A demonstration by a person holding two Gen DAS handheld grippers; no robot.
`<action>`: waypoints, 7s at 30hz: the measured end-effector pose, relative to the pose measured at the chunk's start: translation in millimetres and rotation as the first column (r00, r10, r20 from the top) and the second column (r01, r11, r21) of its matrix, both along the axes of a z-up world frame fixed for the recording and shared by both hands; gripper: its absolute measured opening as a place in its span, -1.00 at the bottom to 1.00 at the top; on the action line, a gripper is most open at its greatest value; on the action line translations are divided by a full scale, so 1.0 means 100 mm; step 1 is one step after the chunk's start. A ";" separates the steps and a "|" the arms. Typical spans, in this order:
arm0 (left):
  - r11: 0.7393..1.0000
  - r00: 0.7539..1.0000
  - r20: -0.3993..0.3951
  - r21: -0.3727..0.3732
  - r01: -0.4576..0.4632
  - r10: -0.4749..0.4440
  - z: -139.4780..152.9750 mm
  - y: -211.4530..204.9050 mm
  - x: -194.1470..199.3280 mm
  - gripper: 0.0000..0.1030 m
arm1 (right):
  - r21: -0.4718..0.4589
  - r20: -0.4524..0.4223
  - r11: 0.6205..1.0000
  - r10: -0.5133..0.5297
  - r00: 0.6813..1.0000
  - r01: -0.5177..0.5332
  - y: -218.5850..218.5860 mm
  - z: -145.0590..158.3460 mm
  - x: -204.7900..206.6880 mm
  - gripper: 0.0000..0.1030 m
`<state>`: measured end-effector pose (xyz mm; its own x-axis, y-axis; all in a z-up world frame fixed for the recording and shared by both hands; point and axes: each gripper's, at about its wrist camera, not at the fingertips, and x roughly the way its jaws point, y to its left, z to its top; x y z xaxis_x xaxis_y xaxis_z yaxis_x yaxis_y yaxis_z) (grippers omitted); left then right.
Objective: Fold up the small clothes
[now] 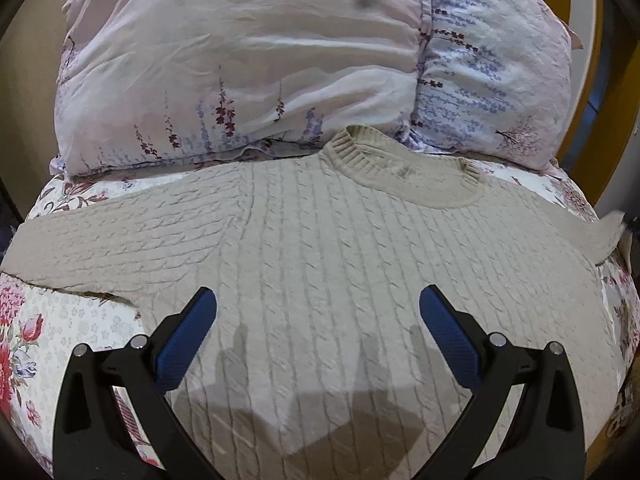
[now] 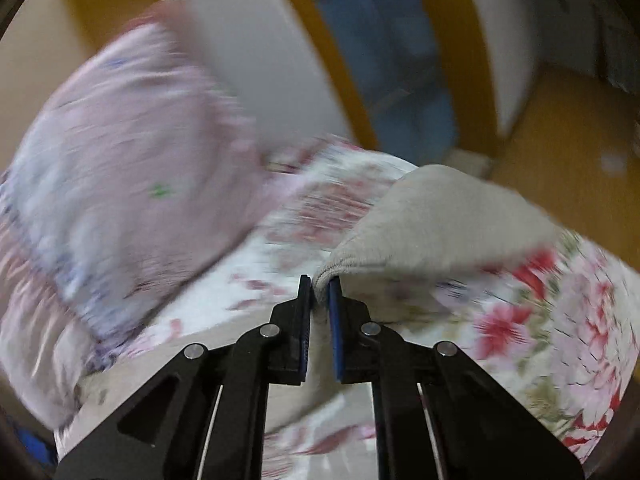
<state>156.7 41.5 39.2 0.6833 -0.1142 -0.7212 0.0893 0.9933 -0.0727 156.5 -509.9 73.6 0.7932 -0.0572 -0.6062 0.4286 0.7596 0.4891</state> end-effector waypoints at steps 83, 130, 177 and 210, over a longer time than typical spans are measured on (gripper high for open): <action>0.826 0.974 -0.226 -0.549 -0.130 0.003 -0.34 0.49 0.61 -0.11 | 0.058 -0.146 0.974 0.224 0.964 -0.218 1.50 -0.36 -0.15 -0.26; 0.459 0.923 -0.052 -0.856 -0.238 0.382 0.35 2.39 0.25 -0.91 | 0.111 -0.149 0.810 0.587 0.796 -0.576 2.52 -0.31 0.17 0.19; 0.624 0.993 -0.095 -0.772 -0.120 0.073 -0.01 0.46 0.80 -0.86 | -0.006 -0.118 0.779 0.622 0.774 -0.627 2.56 -0.07 0.35 0.19; 0.811 0.991 -0.127 -0.576 -0.102 0.034 -0.24 1.07 0.36 0.42 | 0.052 -0.023 0.833 0.552 0.833 -0.551 2.34 -0.01 0.61 -0.83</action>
<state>192.9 148.2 15.0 0.6286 -0.4902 -0.6037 -0.0188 0.7665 -0.6420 217.8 -275.8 72.2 0.6638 0.4091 -0.6261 -0.0380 0.8545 0.5180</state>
